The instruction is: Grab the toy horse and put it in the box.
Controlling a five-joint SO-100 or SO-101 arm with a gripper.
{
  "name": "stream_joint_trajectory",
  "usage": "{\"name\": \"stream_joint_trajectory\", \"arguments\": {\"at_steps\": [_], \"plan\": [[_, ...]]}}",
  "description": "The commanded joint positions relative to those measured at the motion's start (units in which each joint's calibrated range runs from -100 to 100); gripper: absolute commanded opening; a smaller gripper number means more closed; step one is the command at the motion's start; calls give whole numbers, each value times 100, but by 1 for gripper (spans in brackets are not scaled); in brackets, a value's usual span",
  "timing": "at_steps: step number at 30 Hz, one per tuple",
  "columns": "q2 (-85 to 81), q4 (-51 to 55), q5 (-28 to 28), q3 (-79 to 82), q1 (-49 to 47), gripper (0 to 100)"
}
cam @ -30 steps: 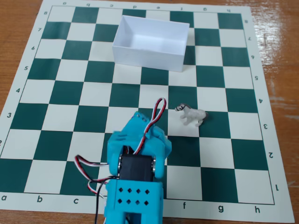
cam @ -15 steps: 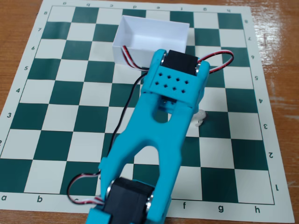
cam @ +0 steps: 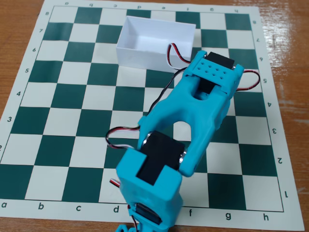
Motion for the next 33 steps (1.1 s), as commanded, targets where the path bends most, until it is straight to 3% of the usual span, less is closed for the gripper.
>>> {"name": "stream_joint_trajectory", "arguments": {"at_steps": [1,27,29,31,33], "plan": [[189,-149,-19,-459,72,25],[1322,-364,-254,-595,-343,24],[1393,-389,-259,-595,-357,17],[1481,-555,-259,-595,-364,0],[1525,-705,-259,-559,-371,0]]}}
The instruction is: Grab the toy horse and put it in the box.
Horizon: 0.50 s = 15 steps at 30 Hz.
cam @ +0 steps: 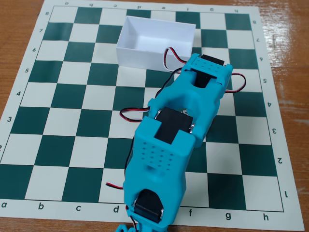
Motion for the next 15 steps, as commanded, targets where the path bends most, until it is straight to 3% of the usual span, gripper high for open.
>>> {"name": "stream_joint_trajectory", "arguments": {"at_steps": [1,7,12,15], "plan": [[-15,-204,-19,3,-50,0],[-900,-544,186,131,-29,0],[-2537,-2280,596,604,-250,0],[-2626,-3052,679,285,-522,0]]}}
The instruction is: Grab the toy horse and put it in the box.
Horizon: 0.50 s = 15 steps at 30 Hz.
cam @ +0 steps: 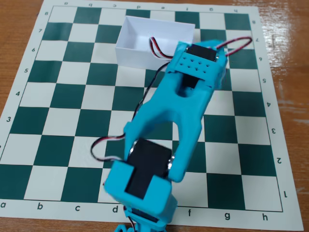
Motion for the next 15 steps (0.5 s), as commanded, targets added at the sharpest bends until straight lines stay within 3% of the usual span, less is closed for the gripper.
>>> {"name": "stream_joint_trajectory", "arguments": {"at_steps": [1,15], "plan": [[-211,-714,96,-586,-352,0],[3701,-714,91,-3982,-1402,0]]}}
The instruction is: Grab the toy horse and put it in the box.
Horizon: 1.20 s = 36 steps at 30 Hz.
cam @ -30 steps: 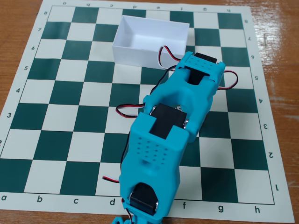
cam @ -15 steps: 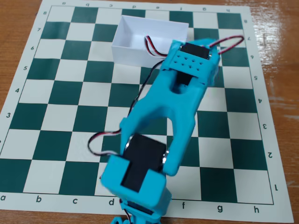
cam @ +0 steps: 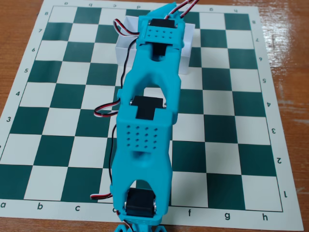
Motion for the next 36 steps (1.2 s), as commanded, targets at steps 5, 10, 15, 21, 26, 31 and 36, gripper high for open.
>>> {"name": "stream_joint_trajectory", "arguments": {"at_steps": [5,10,15,21,26,31,36], "plan": [[1264,-83,-26,-1928,-167,21],[1299,-41,-26,-1983,-167,27],[963,167,-26,-1700,-103,14],[-1948,233,-31,1941,5,0],[-6187,-58,203,6593,97,0],[-10373,316,277,9934,319,0],[-11709,1579,242,10626,133,0]]}}
